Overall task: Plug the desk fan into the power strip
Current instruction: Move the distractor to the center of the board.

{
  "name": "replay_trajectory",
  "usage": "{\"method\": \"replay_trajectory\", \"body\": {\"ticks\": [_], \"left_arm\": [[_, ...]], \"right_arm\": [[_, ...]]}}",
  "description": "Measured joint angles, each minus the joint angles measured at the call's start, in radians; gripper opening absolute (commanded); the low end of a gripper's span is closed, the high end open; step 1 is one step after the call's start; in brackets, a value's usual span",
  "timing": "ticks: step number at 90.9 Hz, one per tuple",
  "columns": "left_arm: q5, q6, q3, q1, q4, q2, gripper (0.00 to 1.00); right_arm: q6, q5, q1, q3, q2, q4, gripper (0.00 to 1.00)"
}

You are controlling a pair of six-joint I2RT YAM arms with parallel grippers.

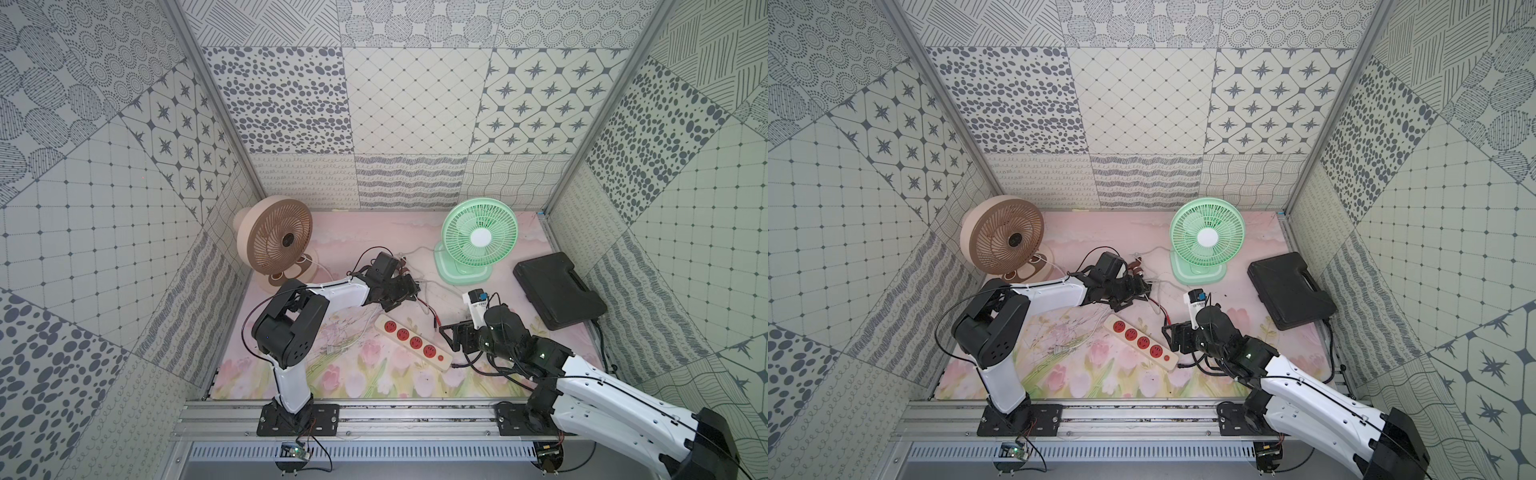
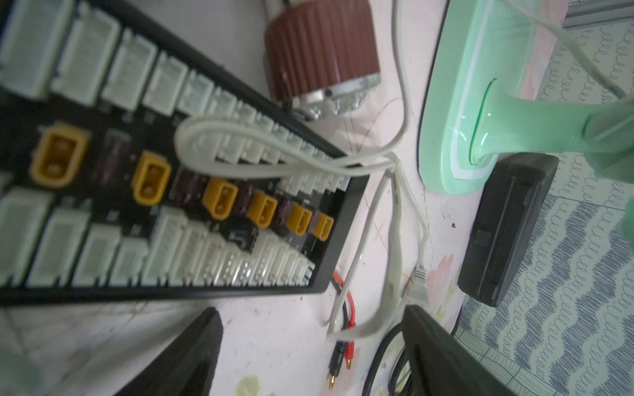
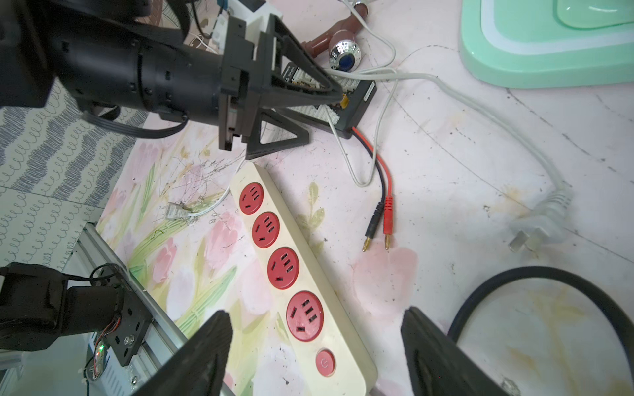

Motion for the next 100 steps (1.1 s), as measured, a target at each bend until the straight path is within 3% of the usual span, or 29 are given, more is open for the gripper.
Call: {"method": "replay_trajectory", "body": {"ticks": [26,70,84,100], "left_arm": [[-0.046,0.042,0.271,0.019,-0.055,0.19,0.87],[-0.092,0.187,0.903,0.114,-0.254,0.56,0.88],[-0.08,0.218,0.929,0.124,-0.293,0.539,0.9],[-0.043,0.239,0.795,0.12,-0.294,0.375,0.94]], "right_arm": [[0.005,-0.031,-0.015,-0.03,-0.072,-0.037,0.83],[0.042,-0.039,-0.024,-0.057,-0.163,-0.123,0.83],[0.041,-0.039,-0.024,-0.057,-0.153,-0.133,0.86],[0.03,-0.039,-0.024,-0.045,-0.096,-0.143,0.88]]}}
